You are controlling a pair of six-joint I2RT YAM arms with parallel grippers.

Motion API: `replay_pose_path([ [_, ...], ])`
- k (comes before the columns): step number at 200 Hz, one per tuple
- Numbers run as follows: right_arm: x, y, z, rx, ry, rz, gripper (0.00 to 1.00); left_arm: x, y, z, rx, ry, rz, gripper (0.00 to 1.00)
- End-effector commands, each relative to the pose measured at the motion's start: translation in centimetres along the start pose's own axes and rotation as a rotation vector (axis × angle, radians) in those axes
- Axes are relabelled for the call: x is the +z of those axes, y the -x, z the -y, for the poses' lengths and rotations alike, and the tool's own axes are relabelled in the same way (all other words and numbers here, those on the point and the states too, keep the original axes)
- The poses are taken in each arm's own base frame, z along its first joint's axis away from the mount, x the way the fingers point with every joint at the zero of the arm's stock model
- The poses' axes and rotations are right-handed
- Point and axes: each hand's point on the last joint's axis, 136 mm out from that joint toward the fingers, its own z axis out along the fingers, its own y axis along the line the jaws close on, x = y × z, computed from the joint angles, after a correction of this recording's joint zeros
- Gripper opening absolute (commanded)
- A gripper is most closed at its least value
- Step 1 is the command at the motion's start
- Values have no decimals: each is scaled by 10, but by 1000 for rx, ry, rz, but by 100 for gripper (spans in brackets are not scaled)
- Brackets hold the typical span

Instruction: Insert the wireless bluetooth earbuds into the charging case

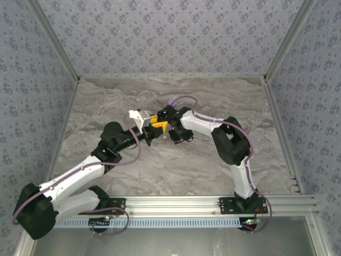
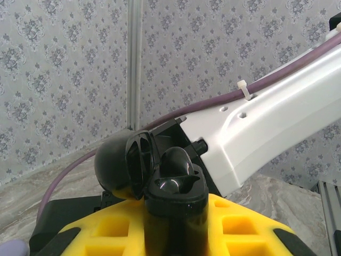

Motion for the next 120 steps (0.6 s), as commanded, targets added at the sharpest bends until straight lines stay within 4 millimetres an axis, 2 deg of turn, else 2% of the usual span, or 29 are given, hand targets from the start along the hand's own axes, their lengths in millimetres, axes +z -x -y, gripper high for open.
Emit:
replay_pose_path([
  [1, -8, -14, 19, -22, -59, -39, 33, 1, 11, 4, 25, -11, 32, 22],
  [77, -35, -9, -1, 60, 198, 46, 35, 2, 12, 4, 28, -14, 30, 22],
  [94, -34, -13, -1, 68, 217, 43, 30, 2, 12, 4, 27, -12, 29, 22],
  [120, -23, -21, 9, 95, 182, 12, 15, 3, 10, 4, 21, -14, 25, 22],
])
